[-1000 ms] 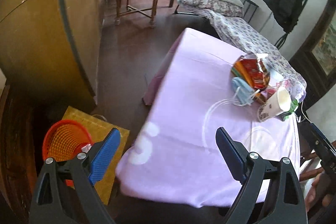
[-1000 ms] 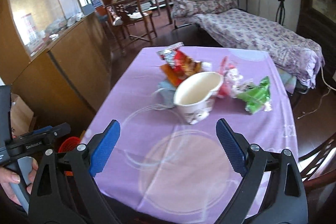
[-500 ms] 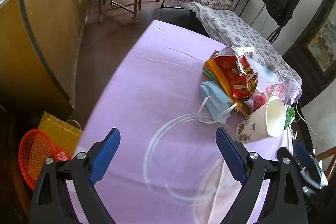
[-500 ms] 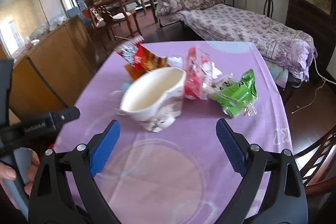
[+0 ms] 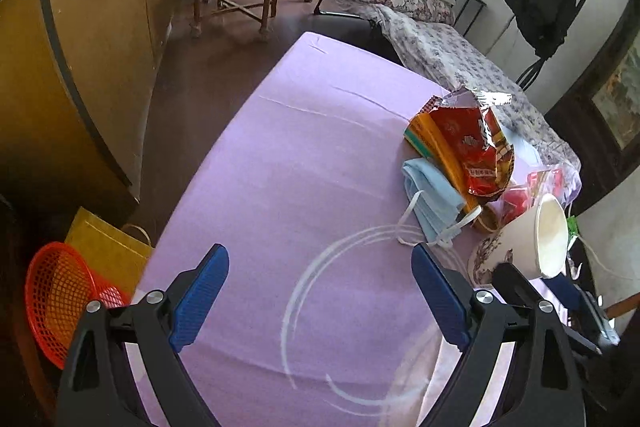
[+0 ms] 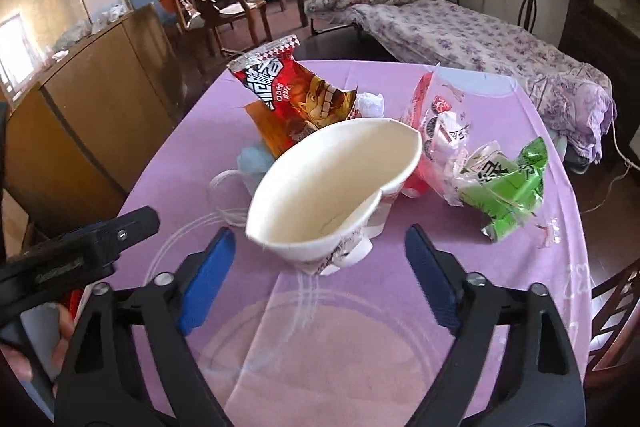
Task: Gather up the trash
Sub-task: 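Close the right gripper on the rim of the white paper cup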
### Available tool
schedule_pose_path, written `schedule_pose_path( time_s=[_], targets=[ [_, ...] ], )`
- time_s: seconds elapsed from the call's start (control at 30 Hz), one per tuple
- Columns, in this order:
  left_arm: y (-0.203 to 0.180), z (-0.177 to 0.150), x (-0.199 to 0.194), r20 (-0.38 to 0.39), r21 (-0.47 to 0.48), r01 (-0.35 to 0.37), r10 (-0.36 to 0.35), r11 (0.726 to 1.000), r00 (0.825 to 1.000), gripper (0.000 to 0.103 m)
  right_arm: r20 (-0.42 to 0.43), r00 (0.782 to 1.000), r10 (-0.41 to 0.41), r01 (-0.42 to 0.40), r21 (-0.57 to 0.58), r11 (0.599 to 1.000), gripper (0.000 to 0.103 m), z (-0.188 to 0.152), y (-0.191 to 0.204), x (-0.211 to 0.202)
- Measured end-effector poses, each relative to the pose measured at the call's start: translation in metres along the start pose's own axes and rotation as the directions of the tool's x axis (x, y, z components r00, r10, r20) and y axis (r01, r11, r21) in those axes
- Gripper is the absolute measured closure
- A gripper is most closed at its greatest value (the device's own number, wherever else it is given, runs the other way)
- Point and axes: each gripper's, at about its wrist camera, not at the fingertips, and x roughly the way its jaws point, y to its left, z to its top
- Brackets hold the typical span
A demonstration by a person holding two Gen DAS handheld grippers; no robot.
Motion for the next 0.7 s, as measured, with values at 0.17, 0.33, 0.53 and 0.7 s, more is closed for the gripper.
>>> schedule_pose_path(
  time_s=[0.17, 0.33, 0.53, 0.7],
  targets=[
    [0.000, -0.003, -0.002, -0.002, 0.005, -0.010, 0.010, 1.000, 1.000, 0.012, -0.042, 0.999, 0.004, -0.005, -0.012, 1.000, 0.073, 0.000, -0.002, 0.008],
    [-0.006, -0.005, -0.005, 0.014, 0.053, -0.020, 0.020, 0.998, 1.000, 0.012, -0.018, 0.999, 0.037, -0.036, 0.020, 0.999, 0.074, -0.006, -0.015, -0.008],
    [-0.009, -0.006, -0.002, 0.003, 0.057, 0.024, -0.025, 0.998, 1.000, 0.012, -0.005, 0.996, 0.091, -0.090, 0.045, 0.995, 0.073, -0.014, -0.028, -0.035],
    [-0.026, -0.008, 0.004, -0.018, 0.112, 0.060, -0.058, 0.992, 0.998, 0.012, -0.001, 0.991, 0.134, -0.134, 0.051, 0.990, 0.073, -0.012, -0.031, -0.041]
  ],
)
